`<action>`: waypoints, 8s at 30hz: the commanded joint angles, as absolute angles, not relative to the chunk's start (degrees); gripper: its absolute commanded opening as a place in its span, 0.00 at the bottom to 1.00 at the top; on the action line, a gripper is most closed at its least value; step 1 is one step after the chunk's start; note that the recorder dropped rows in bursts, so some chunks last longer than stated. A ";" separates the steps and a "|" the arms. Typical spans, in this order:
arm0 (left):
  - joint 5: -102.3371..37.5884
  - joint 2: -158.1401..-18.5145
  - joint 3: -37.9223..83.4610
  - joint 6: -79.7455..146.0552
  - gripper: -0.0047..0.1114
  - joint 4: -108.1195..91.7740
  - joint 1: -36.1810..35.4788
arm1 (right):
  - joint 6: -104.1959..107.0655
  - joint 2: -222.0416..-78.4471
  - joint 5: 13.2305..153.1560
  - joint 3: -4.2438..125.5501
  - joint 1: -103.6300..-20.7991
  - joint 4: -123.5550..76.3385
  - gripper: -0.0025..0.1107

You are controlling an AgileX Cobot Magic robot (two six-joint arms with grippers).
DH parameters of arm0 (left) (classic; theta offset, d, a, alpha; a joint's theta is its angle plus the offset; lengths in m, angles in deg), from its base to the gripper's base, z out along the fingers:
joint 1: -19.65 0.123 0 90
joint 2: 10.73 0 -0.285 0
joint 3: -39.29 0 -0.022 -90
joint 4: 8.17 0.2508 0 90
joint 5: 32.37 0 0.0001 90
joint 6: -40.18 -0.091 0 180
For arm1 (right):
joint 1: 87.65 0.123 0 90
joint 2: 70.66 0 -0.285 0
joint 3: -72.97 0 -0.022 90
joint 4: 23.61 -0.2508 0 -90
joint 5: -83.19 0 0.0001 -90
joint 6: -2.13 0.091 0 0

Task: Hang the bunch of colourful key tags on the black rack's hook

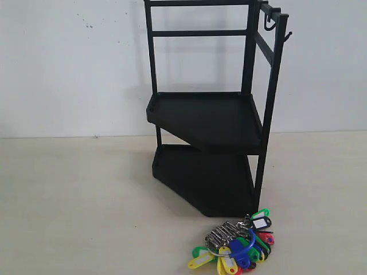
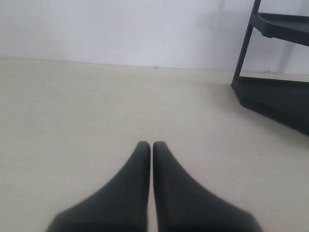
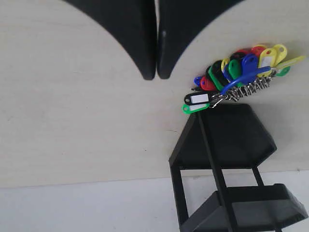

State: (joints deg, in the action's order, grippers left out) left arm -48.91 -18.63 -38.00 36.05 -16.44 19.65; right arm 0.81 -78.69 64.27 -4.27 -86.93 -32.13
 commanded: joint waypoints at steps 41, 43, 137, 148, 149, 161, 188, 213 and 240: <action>-48.68 -18.51 -37.92 35.85 0.08 -16.26 19.59 | 0.56 -78.45 65.82 -4.24 -87.09 -31.99 0.02; -48.68 -18.51 -37.92 35.85 0.08 -16.26 19.59 | 0.56 -78.45 68.01 -4.24 -87.09 -31.99 0.02; -48.68 -18.51 -37.92 35.85 0.08 -16.26 19.59 | -55.43 -151.16 50.88 18.09 -86.98 -121.32 0.42; -48.68 -18.51 -37.92 35.85 0.08 -16.26 19.59 | -54.75 -152.46 51.35 18.63 -86.82 -121.32 0.44; -48.68 -18.51 -37.92 35.85 0.08 -16.26 19.59 | -54.95 -153.78 51.35 19.02 -86.30 -121.32 0.44; -48.68 -18.51 -37.92 35.85 0.08 -16.26 19.59 | -54.95 -169.21 54.76 29.83 -79.06 -121.98 0.10; -48.68 -18.51 -37.92 35.85 0.08 -16.26 19.59 | -49.84 -178.99 57.25 34.61 -79.06 -121.82 0.42; -48.68 -18.51 -37.92 35.85 0.08 -16.26 19.59 | -46.81 -187.04 53.65 41.03 -78.96 -121.33 0.41; -48.68 -18.51 -37.92 35.85 0.08 -16.26 19.59 | -43.95 -165.47 59.20 33.69 -79.08 -99.28 0.02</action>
State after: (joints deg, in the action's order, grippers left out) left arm -48.91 -18.63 -38.00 36.05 -16.44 19.65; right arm -43.57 -170.80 58.07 35.64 -79.10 -101.77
